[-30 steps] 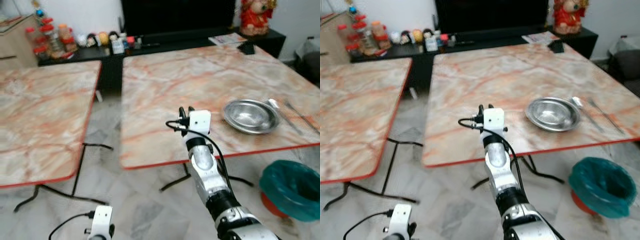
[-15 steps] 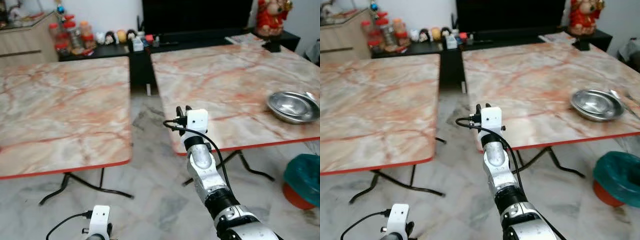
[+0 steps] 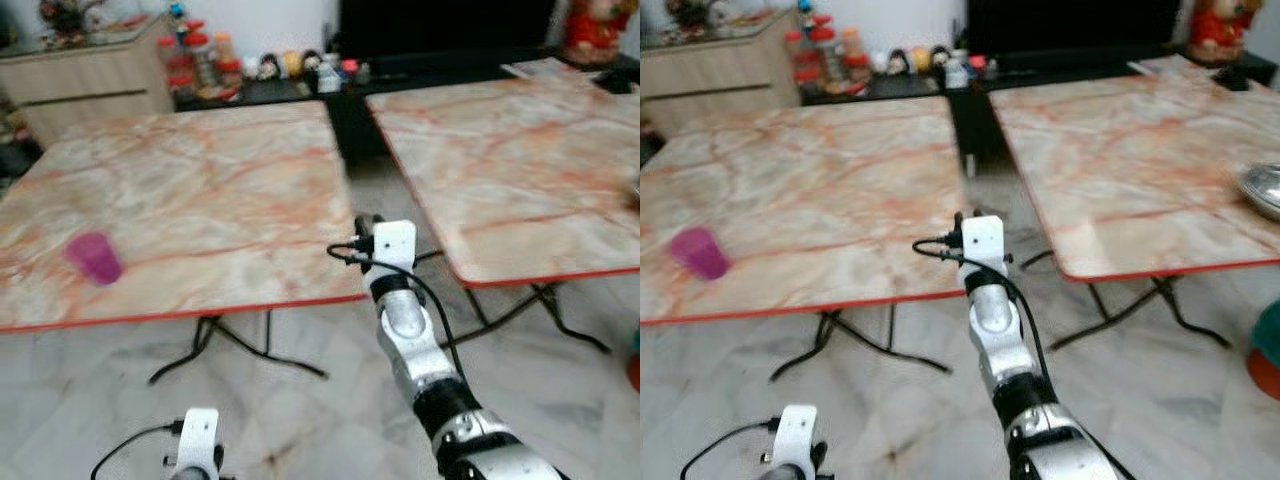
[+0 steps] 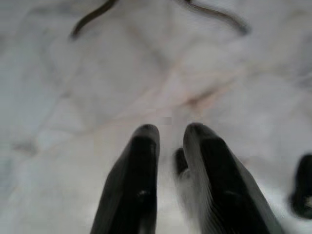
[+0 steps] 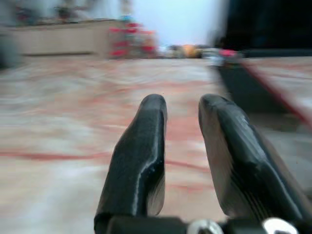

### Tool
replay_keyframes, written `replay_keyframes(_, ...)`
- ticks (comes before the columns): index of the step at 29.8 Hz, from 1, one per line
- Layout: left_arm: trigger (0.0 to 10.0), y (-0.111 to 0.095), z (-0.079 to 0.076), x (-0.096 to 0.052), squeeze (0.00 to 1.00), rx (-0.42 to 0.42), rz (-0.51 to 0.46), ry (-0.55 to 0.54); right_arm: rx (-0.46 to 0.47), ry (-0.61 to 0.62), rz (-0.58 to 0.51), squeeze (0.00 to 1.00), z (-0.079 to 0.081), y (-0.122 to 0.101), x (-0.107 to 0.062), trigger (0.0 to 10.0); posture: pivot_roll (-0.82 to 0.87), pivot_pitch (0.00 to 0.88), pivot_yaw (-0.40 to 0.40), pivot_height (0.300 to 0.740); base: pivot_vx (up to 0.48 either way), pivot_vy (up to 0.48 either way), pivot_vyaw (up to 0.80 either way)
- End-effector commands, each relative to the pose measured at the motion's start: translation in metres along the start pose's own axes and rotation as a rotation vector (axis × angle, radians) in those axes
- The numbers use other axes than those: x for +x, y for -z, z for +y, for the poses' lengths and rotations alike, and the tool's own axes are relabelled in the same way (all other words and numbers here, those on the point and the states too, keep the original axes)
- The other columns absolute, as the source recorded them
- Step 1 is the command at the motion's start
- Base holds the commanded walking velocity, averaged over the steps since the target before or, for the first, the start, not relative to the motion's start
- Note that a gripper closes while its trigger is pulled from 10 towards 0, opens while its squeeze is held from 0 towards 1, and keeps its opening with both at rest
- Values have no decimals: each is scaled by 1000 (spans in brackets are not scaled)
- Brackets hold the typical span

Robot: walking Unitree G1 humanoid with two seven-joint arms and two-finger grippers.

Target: Setting the table

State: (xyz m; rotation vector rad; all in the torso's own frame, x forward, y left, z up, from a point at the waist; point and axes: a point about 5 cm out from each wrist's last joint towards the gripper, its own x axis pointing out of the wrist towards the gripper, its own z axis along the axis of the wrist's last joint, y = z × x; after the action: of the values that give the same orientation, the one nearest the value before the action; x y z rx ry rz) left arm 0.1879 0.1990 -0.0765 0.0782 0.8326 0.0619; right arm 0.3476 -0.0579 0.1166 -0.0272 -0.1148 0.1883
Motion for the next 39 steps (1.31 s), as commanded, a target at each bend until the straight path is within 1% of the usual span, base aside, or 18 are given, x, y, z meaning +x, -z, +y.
replay_keyframes(1,10000,-2,-1,1,0,0,2,-2,9,8,-18,0,-1,-7,4,10000,10,0,55,740,0,480,0)
replay_keyframes(20,10000,-1,-1,1,0,3,5,-2,-9,10,-9,0,-2,-5,4,10000,13,0,56,740,0,480,0)
replay_keyframes(30,10000,-3,-2,1,0,2,-1,1,-2,15,-8,0,-4,-6,5,10000,13,0,53,740,0,456,0)
replay_keyframes(32,10000,-3,-3,1,0,11,-5,0,2,19,5,0,-5,-3,4,10000,13,0,52,740,0,0,0)
replay_keyframes(36,10000,-4,-2,1,0,12,-9,-4,26,45,70,0,-11,11,-1,10000,16,0,51,740,0,0,0)
replay_keyframes(39,10000,-4,-2,1,0,10,-10,-7,16,44,103,0,-14,20,-6,10000,14,0,51,740,0,0,0)
